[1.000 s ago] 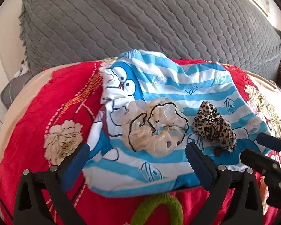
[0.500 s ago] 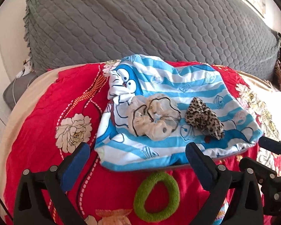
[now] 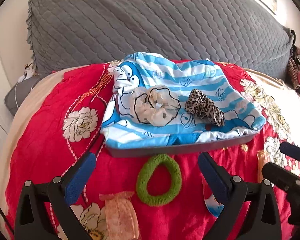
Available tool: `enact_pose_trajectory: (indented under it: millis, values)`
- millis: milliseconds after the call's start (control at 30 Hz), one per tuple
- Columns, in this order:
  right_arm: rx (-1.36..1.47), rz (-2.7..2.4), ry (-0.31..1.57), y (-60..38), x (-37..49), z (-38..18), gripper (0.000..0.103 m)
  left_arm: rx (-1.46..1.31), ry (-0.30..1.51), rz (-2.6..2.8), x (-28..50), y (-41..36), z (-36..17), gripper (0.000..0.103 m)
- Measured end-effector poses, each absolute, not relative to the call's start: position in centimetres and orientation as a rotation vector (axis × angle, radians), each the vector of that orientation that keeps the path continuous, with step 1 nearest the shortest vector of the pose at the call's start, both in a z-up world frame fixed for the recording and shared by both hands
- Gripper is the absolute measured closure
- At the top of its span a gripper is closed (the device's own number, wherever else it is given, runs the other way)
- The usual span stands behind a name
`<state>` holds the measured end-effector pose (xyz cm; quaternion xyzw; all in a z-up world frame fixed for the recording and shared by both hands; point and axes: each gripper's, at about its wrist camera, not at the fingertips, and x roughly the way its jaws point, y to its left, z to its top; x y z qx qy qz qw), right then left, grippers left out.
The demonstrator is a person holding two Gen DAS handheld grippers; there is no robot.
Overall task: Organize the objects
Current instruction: 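Withdraw both open tools back from the gray tray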
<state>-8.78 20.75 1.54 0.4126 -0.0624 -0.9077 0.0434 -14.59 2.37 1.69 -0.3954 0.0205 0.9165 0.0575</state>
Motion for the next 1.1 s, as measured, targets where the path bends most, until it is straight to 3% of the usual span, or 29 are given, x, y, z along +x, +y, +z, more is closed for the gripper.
enact_pose_trajectory:
  millis: [533, 667, 1100]
  values:
    - [1.256, -2.786, -0.164, 18.1, -5.1, 1.6, 0.019, -1.211, 0.054, 2.767, -9.9, 1.2, 2.1, 0.001]
    - [1.246, -2.782, -0.158, 17.5, -4.1, 1.7, 0.012, -1.207, 0.04, 2.767, -8.7, 0.8, 2.5, 0.001]
    - [1.247, -2.776, -0.152, 16.3, -1.8, 2.0, 0.01, -1.227, 0.035, 2.744, -5.3, -0.6, 2.6, 0.001]
